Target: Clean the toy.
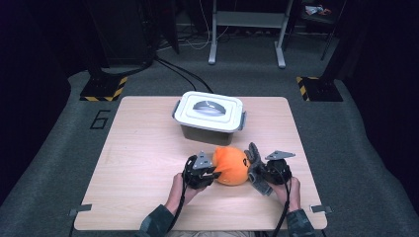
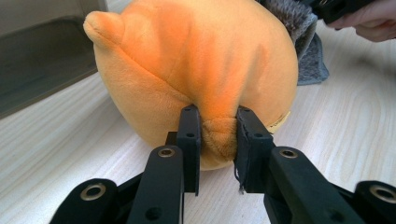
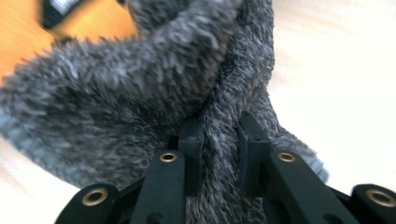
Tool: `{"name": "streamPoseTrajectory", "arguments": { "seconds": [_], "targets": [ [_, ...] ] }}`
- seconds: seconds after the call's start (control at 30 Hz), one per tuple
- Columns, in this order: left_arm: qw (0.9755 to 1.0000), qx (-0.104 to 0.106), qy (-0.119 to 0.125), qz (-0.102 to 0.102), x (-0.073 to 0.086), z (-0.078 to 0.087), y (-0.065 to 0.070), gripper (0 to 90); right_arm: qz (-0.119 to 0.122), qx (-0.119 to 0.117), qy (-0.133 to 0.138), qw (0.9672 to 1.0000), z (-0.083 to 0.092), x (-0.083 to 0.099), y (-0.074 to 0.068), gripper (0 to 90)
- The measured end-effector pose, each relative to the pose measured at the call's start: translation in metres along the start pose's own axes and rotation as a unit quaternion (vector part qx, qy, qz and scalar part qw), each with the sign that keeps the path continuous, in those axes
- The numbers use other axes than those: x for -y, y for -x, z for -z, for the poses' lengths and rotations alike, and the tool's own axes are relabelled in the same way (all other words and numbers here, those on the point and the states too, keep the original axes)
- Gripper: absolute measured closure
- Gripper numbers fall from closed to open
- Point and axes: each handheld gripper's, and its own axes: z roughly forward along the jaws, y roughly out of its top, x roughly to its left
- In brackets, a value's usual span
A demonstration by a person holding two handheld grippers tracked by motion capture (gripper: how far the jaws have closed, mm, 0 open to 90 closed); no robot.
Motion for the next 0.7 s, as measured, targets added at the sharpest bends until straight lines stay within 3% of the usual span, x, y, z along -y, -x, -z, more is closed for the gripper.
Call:
{"name": "streamPoseTrajectory", "arguments": {
  "seconds": [0.07, 0.13, 0.2, 0.33, 0.47, 0.57, 0.7],
  "targets": [
    [1.0, 0.001, -0.004, 0.001, 0.0, 0.001, -0.001, 74.0, -0.014, 0.002, -0.004, 0.9999, -0.003, 0.003, -0.001, 75.2],
    [1.0, -0.003, -0.004, 0.002, 0.001, 0.0, -0.002, 74.0, -0.001, 0.008, 0.0, 1.0, 0.003, 0.002, 0.001, 75.3],
    [1.0, 0.0, -0.004, 0.007, 0.002, 0.001, -0.004, 73.9, -0.007, 0.01, 0.01, 0.9999, 0.013, 0.0, 0.001, 75.6],
    [1.0, 0.0, -0.003, 0.006, 0.002, 0.001, -0.004, 73.9, -0.011, 0.005, 0.05, 0.9987, 0.038, -0.007, 0.001, 75.6],
    [1.0, 0.002, -0.003, 0.006, 0.002, 0.001, -0.004, 73.8, -0.002, -0.013, 0.084, 0.9964, 0.051, -0.019, -0.011, 75.6],
    [1.0, 0.003, -0.001, 0.005, 0.003, 0.001, -0.004, 73.4, 0.018, -0.028, 0.088, 0.9956, 0.049, -0.028, -0.025, 75.6],
    [0.9998, -0.001, -0.005, -0.02, 0.002, 0.002, -0.002, 69.7, 0.045, -0.024, 0.058, 0.997, 0.033, -0.034, -0.035, 75.7]
  ]
}}
